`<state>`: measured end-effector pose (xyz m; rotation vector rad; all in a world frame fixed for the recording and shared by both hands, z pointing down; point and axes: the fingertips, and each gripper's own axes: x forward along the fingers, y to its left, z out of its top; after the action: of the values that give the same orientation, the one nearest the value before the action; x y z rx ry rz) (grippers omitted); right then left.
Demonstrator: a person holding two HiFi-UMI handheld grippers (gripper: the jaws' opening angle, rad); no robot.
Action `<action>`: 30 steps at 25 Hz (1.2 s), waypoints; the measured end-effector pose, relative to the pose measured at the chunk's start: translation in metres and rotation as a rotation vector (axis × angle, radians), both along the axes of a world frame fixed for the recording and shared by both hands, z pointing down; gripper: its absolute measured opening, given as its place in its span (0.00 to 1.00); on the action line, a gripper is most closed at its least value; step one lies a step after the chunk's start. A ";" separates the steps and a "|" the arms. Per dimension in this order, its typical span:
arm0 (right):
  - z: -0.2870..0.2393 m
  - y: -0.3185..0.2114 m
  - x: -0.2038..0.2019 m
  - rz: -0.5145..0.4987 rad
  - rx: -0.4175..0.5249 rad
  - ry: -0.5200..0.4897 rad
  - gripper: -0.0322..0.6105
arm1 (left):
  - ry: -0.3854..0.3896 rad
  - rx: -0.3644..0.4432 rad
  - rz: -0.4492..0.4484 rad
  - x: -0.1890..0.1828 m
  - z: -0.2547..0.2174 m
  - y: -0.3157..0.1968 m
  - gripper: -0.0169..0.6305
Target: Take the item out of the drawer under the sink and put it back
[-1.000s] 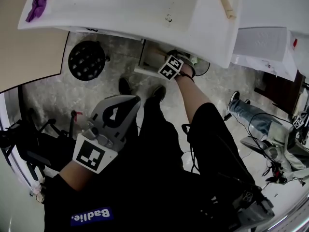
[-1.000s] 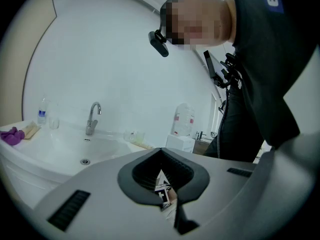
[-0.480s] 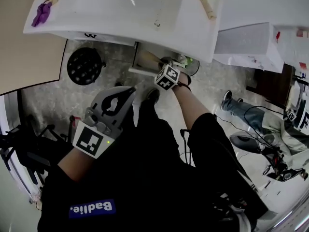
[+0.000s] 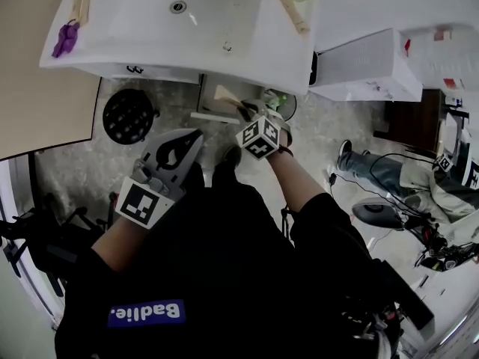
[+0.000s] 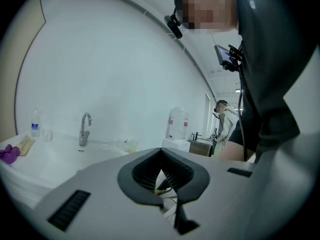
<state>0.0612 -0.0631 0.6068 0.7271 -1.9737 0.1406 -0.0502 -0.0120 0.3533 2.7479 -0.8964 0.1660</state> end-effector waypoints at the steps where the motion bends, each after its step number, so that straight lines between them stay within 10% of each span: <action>1: -0.013 0.001 -0.001 0.012 0.014 -0.026 0.14 | 0.000 -0.003 0.004 0.003 0.000 0.000 0.03; 15: -0.159 0.007 0.005 0.149 0.190 -0.316 0.14 | 0.027 -0.003 0.044 0.029 -0.014 -0.015 0.03; 30: -0.177 0.015 0.008 0.142 0.224 -0.337 0.14 | 0.061 -0.014 0.072 0.036 -0.014 -0.008 0.03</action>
<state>0.0689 -0.0486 0.4297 1.0460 -2.2810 0.1352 -0.0144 -0.0196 0.3397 2.7580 -0.7780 0.1005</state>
